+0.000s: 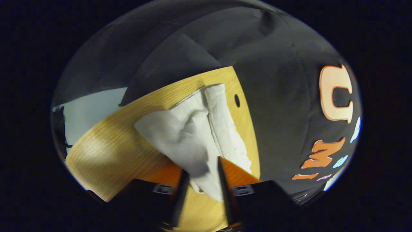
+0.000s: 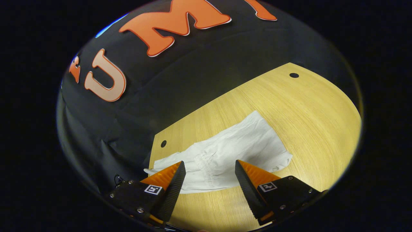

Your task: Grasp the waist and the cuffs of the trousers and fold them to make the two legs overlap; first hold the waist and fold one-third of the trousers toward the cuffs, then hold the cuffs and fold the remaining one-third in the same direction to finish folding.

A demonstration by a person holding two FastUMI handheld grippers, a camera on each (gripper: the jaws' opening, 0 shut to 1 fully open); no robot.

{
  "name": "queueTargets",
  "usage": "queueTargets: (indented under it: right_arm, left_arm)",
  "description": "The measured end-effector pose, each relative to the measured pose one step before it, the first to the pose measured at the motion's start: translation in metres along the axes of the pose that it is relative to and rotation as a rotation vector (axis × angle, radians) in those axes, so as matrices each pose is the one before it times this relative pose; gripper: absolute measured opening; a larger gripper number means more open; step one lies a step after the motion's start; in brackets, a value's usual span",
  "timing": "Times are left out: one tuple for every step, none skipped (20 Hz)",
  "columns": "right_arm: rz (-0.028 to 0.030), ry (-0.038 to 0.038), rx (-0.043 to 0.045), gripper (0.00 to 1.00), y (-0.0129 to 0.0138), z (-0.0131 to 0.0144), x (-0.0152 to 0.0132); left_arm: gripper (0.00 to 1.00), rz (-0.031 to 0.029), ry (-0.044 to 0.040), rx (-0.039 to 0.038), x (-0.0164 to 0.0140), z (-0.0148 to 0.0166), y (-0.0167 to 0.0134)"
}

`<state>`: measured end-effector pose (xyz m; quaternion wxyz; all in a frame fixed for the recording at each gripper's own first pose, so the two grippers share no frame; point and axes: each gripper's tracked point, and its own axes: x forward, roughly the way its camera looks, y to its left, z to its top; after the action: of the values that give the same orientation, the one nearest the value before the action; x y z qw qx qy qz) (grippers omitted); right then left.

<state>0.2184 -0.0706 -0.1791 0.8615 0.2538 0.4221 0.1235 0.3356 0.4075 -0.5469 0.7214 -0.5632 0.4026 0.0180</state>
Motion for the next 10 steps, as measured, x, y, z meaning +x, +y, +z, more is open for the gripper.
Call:
queueTargets:
  right_arm:
    - [-0.00815, -0.00607, 0.01092, 0.93, -0.0073, 0.00228, -0.00297]
    - [0.00349, -0.00978, 0.0022, 0.93, -0.00312, 0.00237, -0.00257]
    - [-0.0029, -0.01308, -0.00355, 0.93, -0.00464, 0.00463, -0.00251]
    - [-0.00143, -0.00811, -0.00685, 0.93, -0.00456, 0.0035, -0.00337]
    - [0.00126, -0.00192, -0.00496, 0.93, -0.00497, 0.00287, -0.00362]
    - [0.00351, -0.00057, -0.00035, 0.93, -0.00438, 0.00287, -0.00318]
    - [0.0084, 0.0006, 0.00405, 0.93, -0.00289, 0.00288, -0.00148]
    - [0.00577, -0.00104, 0.00508, 0.93, -0.00445, 0.0022, -0.003]
    - [0.01162, -0.00375, 0.0027, 0.94, -0.00175, 0.00387, -0.00269]
    - [0.00691, -0.0044, 0.003, 0.95, -0.00347, 0.00285, -0.00323]
  left_arm:
    - [0.39, 0.02214, -0.04038, 0.01366, -0.00253, 0.00561, -0.00225]
    - [0.15, -0.01016, -0.01925, 0.01448, -0.00687, 0.00115, -0.0086]
    - [0.12, -0.0091, -0.02336, 0.02217, -0.00815, -0.00282, -0.00851]
    - [0.12, -0.00032, -0.02429, 0.02206, -0.00737, 0.00269, -0.00851]
    - [0.09, -0.00791, -0.01464, 0.02878, -0.00877, 0.00107, -0.01208]
    - [0.09, -0.00501, -0.01644, 0.03174, -0.00484, 0.00128, -0.01423]
    - [0.09, -0.01589, -0.01421, 0.0275, -0.00466, -0.00052, -0.01778]
    - [0.09, -0.01046, -0.01517, 0.02751, -0.00682, 0.003, -0.01513]
    - [0.09, -0.01031, -0.01378, 0.02616, -0.00428, 0.00058, -0.01788]
    - [0.09, -0.0027, -0.01159, 0.02554, -0.00371, 0.00271, -0.01434]
